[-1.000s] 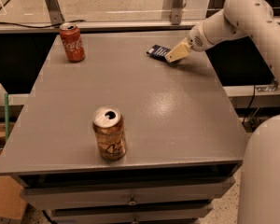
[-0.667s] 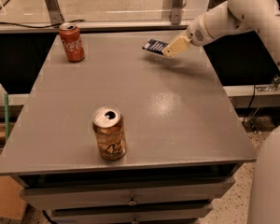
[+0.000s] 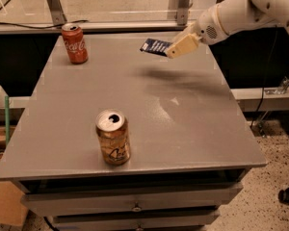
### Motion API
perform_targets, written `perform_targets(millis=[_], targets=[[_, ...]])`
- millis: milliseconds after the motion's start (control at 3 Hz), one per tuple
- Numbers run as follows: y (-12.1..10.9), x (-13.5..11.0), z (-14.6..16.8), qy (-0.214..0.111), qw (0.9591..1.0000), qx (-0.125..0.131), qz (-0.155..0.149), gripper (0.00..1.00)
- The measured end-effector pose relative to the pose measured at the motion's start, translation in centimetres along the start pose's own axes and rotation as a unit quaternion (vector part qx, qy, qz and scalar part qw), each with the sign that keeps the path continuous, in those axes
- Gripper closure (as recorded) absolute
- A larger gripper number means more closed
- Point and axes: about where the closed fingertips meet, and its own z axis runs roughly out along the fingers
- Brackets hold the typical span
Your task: Move rxbar blueberry near orange can
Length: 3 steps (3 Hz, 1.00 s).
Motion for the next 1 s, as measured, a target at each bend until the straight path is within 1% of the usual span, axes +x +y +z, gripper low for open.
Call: perform_targets(millis=[333,667,1000], targets=[[3.10,2.68,-1.85,0.011,0.9994,-0.029,-0.015,1.00],[3.11,2.68,-1.83,0.011,0.9994,-0.030,-0.015,1.00],[2.68,1.69,-1.30,0.005,0.9990,-0.040,-0.017,1.00]])
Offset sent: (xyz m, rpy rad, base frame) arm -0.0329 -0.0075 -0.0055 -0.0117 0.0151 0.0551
